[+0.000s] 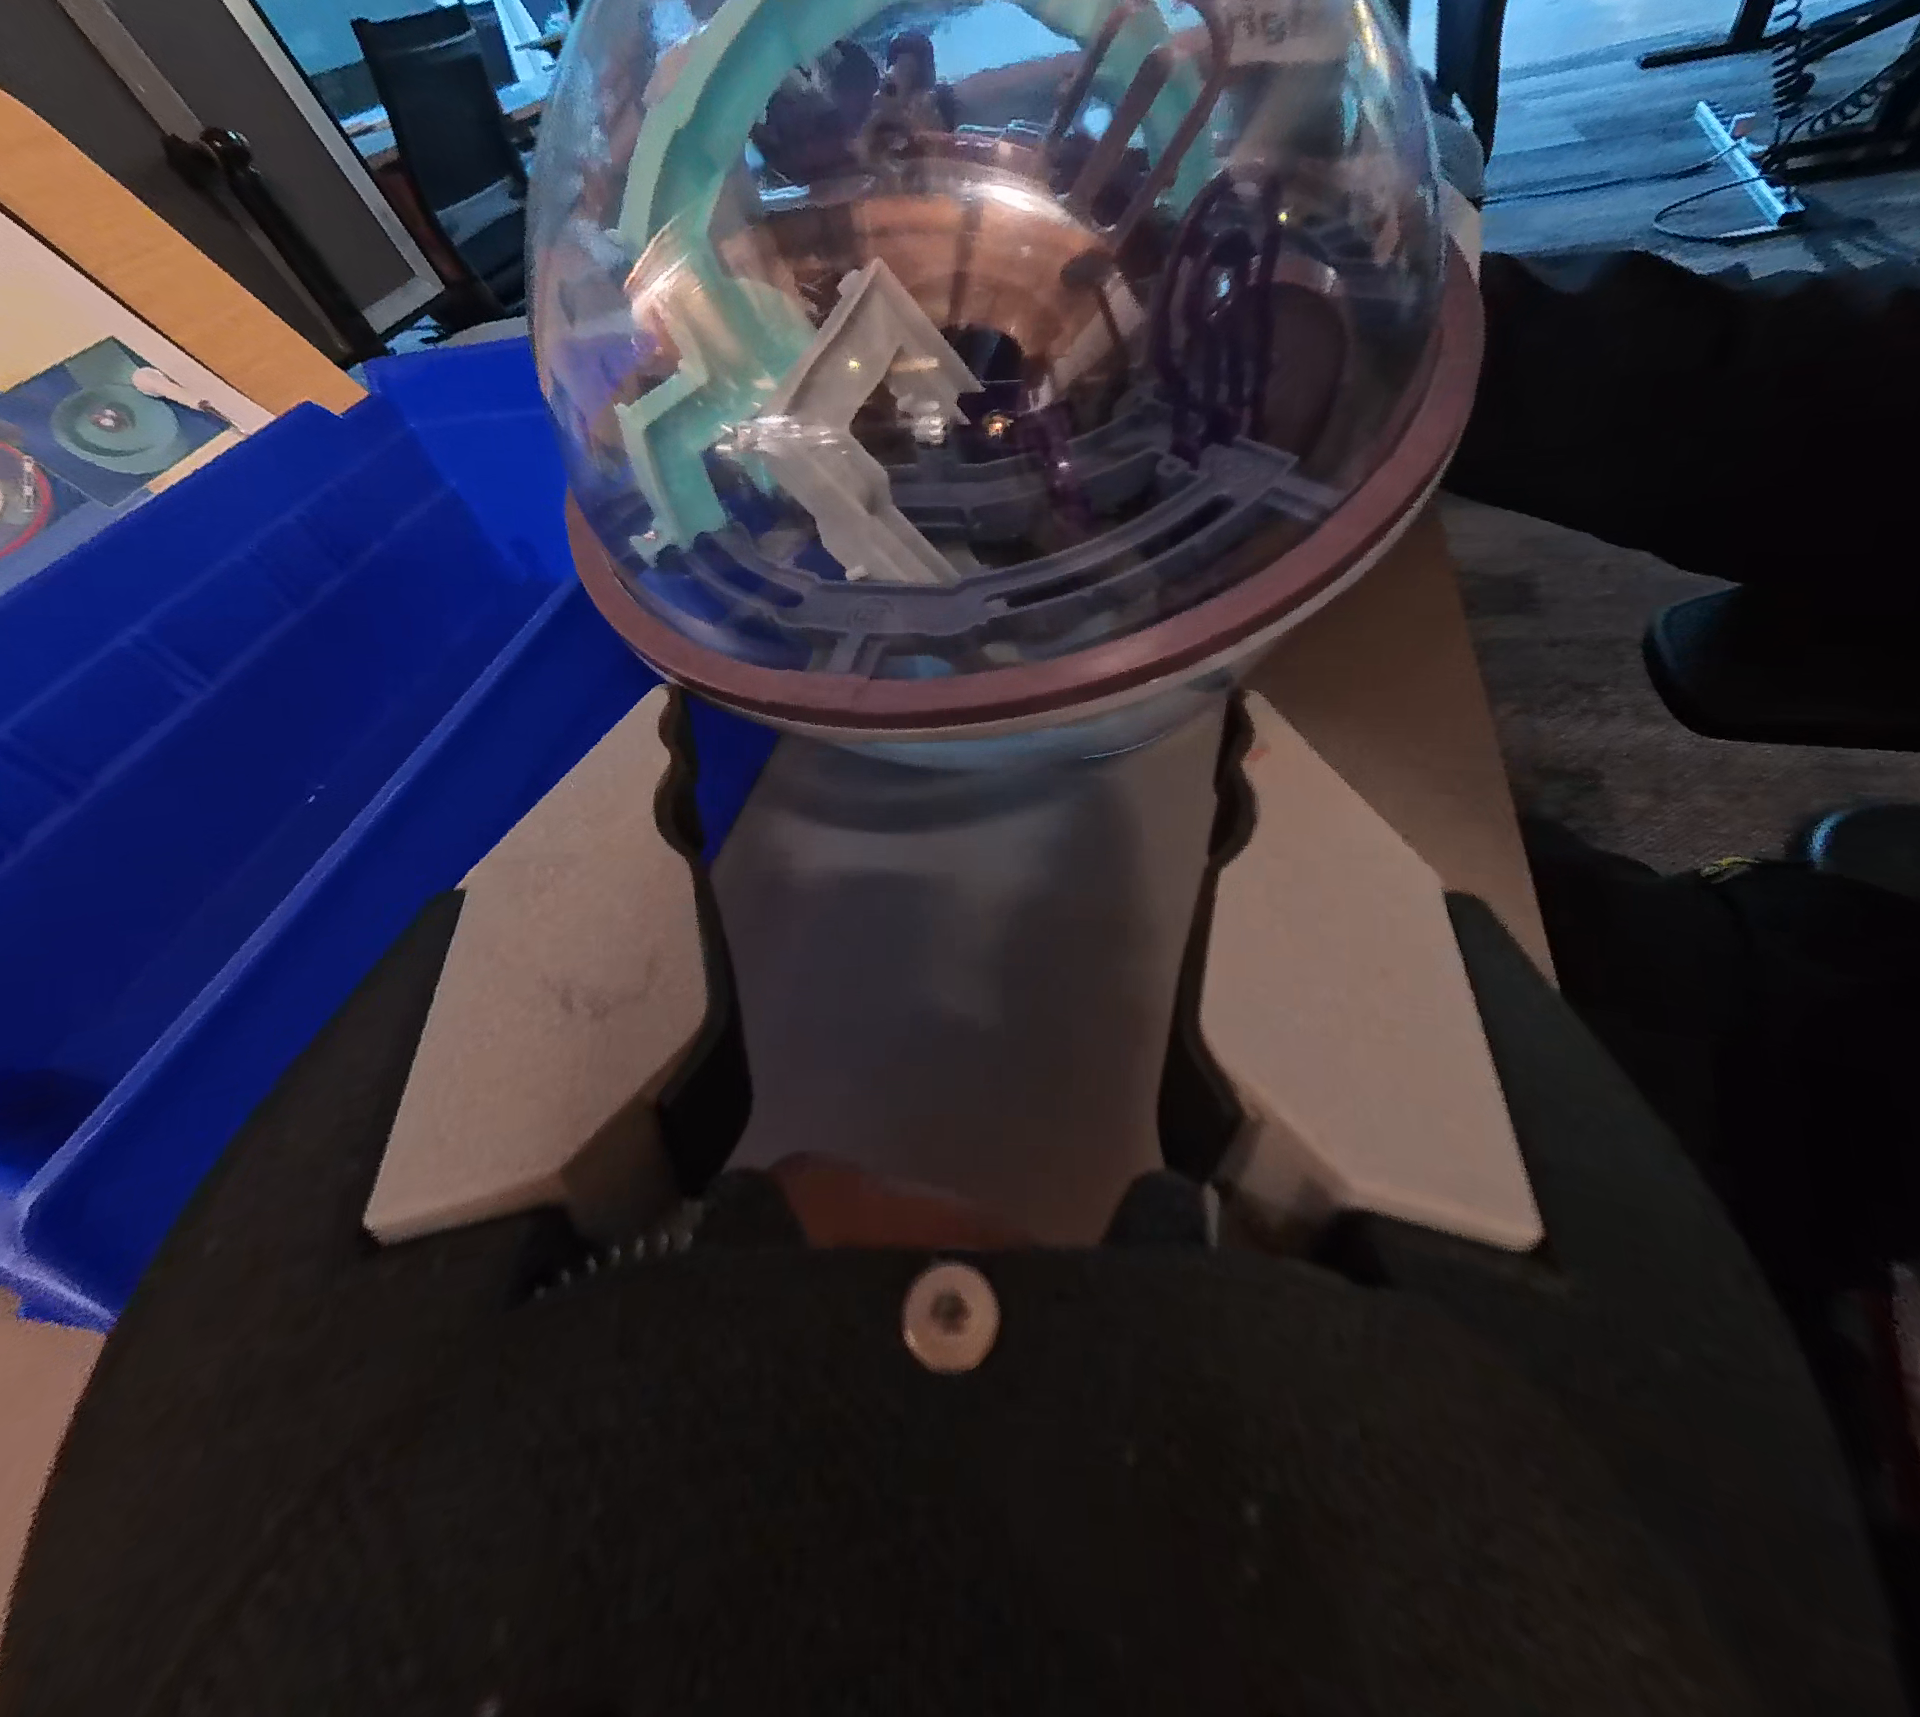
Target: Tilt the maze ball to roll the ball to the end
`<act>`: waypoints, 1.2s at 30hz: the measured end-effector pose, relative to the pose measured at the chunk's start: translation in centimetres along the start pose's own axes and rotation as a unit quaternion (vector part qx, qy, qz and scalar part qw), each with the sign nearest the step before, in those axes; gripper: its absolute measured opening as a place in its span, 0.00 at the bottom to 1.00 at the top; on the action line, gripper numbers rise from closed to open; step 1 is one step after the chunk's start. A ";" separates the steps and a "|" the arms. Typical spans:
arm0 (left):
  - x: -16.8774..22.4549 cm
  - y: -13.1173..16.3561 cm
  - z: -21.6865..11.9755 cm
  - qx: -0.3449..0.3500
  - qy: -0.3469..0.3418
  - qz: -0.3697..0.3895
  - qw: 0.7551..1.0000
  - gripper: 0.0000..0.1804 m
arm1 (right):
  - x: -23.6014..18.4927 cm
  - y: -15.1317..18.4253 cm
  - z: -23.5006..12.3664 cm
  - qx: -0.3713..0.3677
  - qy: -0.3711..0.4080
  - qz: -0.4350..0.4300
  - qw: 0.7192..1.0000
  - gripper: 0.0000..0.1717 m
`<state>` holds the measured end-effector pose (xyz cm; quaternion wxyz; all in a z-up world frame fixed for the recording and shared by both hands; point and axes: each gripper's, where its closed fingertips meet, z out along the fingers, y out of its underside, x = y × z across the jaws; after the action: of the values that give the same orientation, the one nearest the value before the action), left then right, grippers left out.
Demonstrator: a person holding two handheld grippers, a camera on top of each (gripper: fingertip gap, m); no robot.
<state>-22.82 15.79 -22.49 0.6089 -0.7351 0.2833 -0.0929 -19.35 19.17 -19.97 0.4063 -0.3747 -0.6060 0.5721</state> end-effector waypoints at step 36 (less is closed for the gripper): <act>-0.7 -1.8 0.1 0.019 -0.014 -0.031 0.999 0.56 | 0.9 -1.8 0.1 0.023 -0.007 0.040 0.999 0.91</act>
<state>-22.83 16.46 -20.63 0.6234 -0.7333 0.2496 -0.1068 -19.77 19.80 -18.10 0.3869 -0.3854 -0.5803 0.6042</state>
